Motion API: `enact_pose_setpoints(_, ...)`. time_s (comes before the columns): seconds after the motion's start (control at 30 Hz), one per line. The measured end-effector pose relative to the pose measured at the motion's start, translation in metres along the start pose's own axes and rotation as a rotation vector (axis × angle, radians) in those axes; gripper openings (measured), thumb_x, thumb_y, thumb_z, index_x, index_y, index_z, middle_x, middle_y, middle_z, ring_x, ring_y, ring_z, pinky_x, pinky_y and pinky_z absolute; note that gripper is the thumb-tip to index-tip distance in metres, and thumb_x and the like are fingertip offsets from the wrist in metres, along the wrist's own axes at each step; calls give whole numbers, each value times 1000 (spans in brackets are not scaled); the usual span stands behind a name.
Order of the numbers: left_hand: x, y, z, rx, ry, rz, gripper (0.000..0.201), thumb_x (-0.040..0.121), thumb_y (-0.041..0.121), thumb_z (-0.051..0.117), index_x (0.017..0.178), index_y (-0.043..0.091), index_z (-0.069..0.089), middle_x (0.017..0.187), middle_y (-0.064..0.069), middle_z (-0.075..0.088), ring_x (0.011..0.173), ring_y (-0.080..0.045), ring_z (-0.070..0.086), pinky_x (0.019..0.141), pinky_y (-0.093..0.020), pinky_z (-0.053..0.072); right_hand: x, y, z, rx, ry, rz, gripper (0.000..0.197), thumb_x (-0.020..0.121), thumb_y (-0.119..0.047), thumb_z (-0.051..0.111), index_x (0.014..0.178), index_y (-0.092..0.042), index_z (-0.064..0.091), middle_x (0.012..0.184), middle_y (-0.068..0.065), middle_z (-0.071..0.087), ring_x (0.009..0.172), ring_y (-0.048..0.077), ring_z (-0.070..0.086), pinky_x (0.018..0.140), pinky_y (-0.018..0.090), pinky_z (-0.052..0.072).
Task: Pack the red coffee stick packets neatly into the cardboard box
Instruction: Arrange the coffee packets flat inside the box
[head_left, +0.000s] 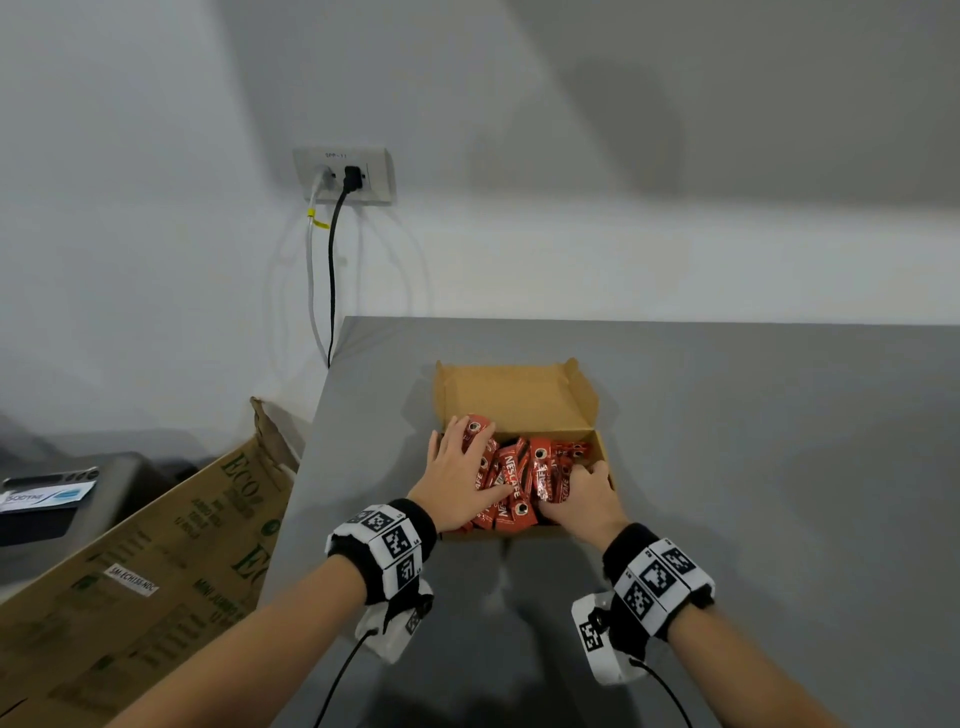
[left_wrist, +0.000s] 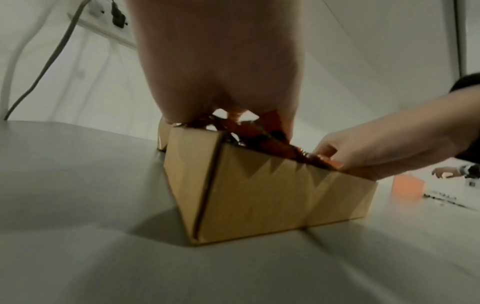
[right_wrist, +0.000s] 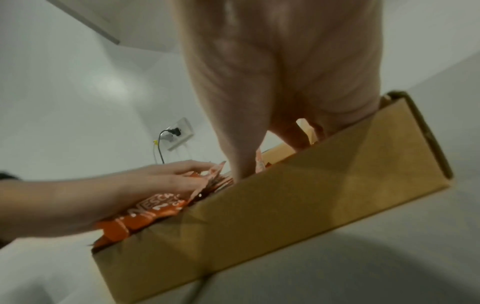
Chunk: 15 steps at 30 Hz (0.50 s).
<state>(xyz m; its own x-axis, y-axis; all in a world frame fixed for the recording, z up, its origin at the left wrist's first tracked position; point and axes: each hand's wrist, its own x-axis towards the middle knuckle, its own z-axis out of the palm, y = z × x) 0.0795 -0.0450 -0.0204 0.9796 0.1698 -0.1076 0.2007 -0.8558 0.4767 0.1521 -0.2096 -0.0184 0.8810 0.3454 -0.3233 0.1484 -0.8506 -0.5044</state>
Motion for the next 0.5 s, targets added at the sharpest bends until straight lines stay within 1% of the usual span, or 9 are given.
enact_pose_setpoints(0.07, 1, 6, 1, -77, 9, -42, 76, 91, 45, 53, 149, 19, 12, 156, -14, -1, 145, -29, -10, 115, -42, -7, -2, 0, 1, -4, 26, -4, 64, 77, -35, 71, 125, -5, 43, 123, 14, 42, 110, 29, 51, 97, 34, 41)
enact_pose_setpoints(0.17, 3, 15, -2, -233, 26, -109, 75, 92, 37, 54, 150, 15, 11, 157, -14, -4, 145, -30, -11, 116, -41, -3, -1, 0, 1, 13, 23, -4, 67, 75, -35, 74, 123, -4, 39, 122, 15, 50, 113, 30, 54, 95, 36, 44)
enact_pose_setpoints(0.23, 4, 21, -5, -349, 59, -136, 75, 92, 32, 55, 149, 12, 11, 156, -13, -1, 145, -28, -4, 117, -38, 4, 2, 0, 2, 23, 5, 16, 65, 73, -34, 76, 120, -4, 40, 120, 13, 57, 111, 28, 57, 93, 35, 47)
enact_pose_setpoints(0.3, 4, 24, -7, -431, 74, -152, 74, 92, 29, 57, 148, 9, 14, 155, -11, 4, 145, -26, 5, 117, -35, 11, 3, 0, 3, 15, -1, 39, 63, 74, -32, 74, 120, -4, 42, 119, 11, 58, 110, 27, 58, 92, 34, 48)
enact_pose_setpoints(0.37, 5, 23, -7, -479, 75, -163, 71, 92, 28, 56, 147, 9, 18, 155, -9, 7, 144, -24, 11, 117, -34, 14, 4, 0, 2, 16, -19, 24, 50, 77, -29, 71, 115, -6, 49, 114, 9, 61, 105, 25, 60, 86, 32, 49)
enact_pose_setpoints(0.4, 4, 21, -7, -491, 92, -153, 67, 92, 26, 56, 146, 8, 20, 154, -8, 9, 143, -22, 13, 117, -31, 15, 5, 0, 1, 17, -36, -10, 38, 78, -27, 69, 108, -8, 55, 109, 7, 64, 99, 23, 62, 80, 29, 48)
enact_pose_setpoints(0.43, 4, 20, -7, -498, 123, -131, 63, 92, 23, 55, 145, 8, 24, 152, -6, 14, 141, -19, 17, 115, -27, 16, 5, 0, -1, 15, -48, -36, 26, 80, -24, 66, 101, -10, 59, 104, 7, 67, 94, 21, 63, 74, 25, 45)
enact_pose_setpoints(0.47, 4, 18, -7, -499, 158, -107, 58, 93, 21, 54, 143, 8, 28, 149, -5, 17, 139, -15, 18, 112, -22, 16, 5, 1, -2, 25, -42, -61, 18, 81, -22, 64, 95, -12, 62, 100, 6, 68, 90, 20, 63, 71, 23, 43)
enact_pose_setpoints(0.5, 3, 17, -8, -492, 187, -93, 53, 94, 20, 53, 141, 9, 31, 147, -4, 19, 138, -12, 19, 110, -20, 16, 5, 1, -3, 40, -27, -73, 13, 80, -21, 64, 91, -13, 63, 98, 6, 67, 90, 21, 63, 71, 24, 43)
